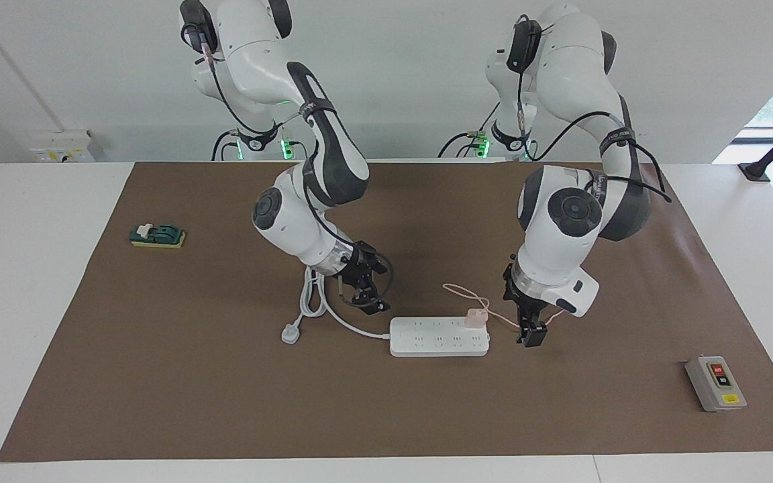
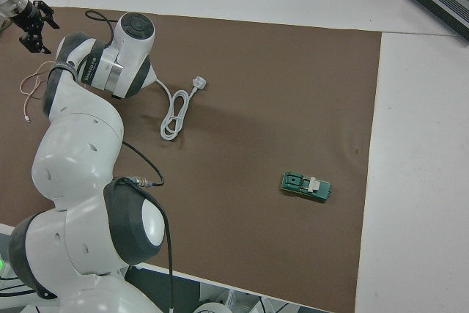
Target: Unplug charger and place it aside
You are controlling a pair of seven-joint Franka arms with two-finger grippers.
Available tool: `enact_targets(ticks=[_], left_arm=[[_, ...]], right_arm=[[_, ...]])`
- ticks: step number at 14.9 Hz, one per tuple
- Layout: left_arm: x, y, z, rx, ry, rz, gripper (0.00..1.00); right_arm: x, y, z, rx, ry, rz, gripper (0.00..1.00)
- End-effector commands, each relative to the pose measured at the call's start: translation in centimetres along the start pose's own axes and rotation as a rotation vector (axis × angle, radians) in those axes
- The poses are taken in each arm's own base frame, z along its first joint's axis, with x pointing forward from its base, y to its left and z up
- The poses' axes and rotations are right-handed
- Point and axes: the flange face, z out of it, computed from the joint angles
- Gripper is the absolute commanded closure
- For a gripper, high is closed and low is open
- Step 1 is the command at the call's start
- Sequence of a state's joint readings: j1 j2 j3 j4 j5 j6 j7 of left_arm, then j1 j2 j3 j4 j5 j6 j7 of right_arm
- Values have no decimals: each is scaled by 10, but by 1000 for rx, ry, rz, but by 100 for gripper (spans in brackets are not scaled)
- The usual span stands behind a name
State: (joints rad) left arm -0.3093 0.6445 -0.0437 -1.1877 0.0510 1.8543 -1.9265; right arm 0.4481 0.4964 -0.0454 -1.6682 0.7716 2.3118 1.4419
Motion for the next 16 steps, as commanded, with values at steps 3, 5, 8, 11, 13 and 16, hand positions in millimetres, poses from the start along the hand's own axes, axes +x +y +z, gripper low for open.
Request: enact_targets(ticks=[3,5,8,11,13,16], left_arm=[[-8,-2,14,-23,-20,-11,0],[-17,-8,20,-17,-26,3,0],[-16,-17,26,-4,-22,2,0],[-23,-29,34,7,-18,16,0],[-23,-35,40,6,-18,18,0],[-27,-41,46,7,-19,24,0]], right_arm=[[10,-12,17,64,7,-29,0],[9,-11,28,57,16,-70,0],[10,-10,33,55,11,-64,0],[12,-16,38,80,19,-66,0],[4,-37,45,79,1,-84,0],[10,-38,62,54,9,-85,0]])
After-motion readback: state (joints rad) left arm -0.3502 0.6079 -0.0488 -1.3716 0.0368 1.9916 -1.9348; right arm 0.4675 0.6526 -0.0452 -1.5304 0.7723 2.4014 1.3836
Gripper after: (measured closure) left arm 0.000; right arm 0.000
